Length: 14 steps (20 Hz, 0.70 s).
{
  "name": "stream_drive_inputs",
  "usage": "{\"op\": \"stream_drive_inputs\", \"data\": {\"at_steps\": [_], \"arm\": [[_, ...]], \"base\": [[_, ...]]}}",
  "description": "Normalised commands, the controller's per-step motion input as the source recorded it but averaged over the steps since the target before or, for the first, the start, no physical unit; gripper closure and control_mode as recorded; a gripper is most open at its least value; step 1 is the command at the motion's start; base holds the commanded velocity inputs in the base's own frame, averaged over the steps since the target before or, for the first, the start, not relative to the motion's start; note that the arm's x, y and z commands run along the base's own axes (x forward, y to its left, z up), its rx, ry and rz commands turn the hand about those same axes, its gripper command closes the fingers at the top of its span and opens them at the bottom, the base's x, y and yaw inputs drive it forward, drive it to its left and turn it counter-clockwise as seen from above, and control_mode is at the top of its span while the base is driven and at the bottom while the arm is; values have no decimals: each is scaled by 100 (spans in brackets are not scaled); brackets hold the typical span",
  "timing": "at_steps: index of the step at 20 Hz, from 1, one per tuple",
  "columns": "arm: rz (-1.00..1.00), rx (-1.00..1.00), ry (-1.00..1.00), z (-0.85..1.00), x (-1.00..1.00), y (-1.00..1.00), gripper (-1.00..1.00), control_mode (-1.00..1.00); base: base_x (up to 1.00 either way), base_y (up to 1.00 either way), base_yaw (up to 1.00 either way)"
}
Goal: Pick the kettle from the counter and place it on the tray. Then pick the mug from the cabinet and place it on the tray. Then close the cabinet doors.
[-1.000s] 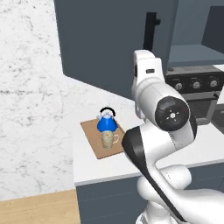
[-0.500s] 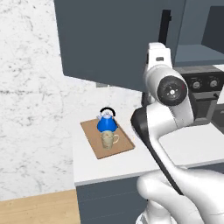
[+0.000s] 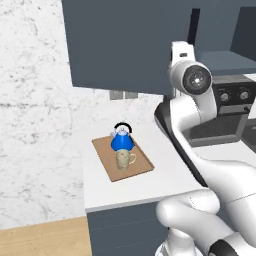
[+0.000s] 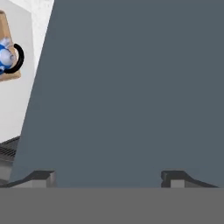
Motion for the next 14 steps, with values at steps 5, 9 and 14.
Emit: {"op": "stream_drive_inputs", "data": {"at_steps": [5, 9, 14], "arm": [[0, 0, 4, -14, 98, 0, -100, -100], [0, 0, 4, -20, 89, 0, -100, -100], [2, 0, 1, -24, 79, 0, -100, -100]], "base": [[0, 0, 0], [0, 0, 0], [0, 0, 0]]}}
